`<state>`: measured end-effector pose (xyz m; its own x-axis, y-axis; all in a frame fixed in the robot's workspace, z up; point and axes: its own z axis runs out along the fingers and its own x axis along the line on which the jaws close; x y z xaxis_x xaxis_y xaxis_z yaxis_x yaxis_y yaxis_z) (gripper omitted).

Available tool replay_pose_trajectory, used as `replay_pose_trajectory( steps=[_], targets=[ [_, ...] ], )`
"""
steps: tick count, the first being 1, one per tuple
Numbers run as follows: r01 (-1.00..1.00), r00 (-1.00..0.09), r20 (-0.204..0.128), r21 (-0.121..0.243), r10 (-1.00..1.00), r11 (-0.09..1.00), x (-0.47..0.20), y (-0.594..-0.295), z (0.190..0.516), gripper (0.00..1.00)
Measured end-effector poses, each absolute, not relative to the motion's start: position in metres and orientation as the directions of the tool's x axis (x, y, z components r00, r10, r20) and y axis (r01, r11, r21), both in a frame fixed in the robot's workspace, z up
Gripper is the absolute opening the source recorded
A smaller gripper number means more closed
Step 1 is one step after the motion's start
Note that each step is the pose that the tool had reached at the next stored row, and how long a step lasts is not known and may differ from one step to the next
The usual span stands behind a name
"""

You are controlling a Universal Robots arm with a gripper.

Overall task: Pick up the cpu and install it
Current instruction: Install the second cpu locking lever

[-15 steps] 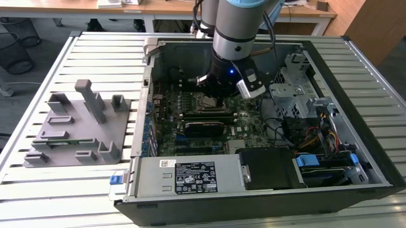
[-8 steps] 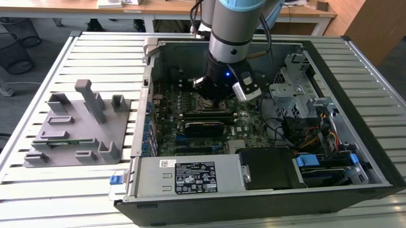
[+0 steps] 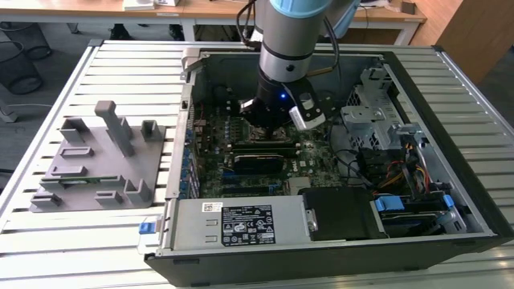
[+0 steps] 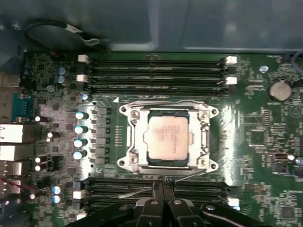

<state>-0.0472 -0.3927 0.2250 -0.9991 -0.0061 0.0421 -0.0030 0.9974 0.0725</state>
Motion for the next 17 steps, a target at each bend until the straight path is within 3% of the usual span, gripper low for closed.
replay_pose_trajectory(
  steps=[17],
  targets=[
    [-0.003, -0.999, 0.042, 0.078, -0.006, 0.997, -0.058, -0.393, 0.212, 0.11]
  ],
)
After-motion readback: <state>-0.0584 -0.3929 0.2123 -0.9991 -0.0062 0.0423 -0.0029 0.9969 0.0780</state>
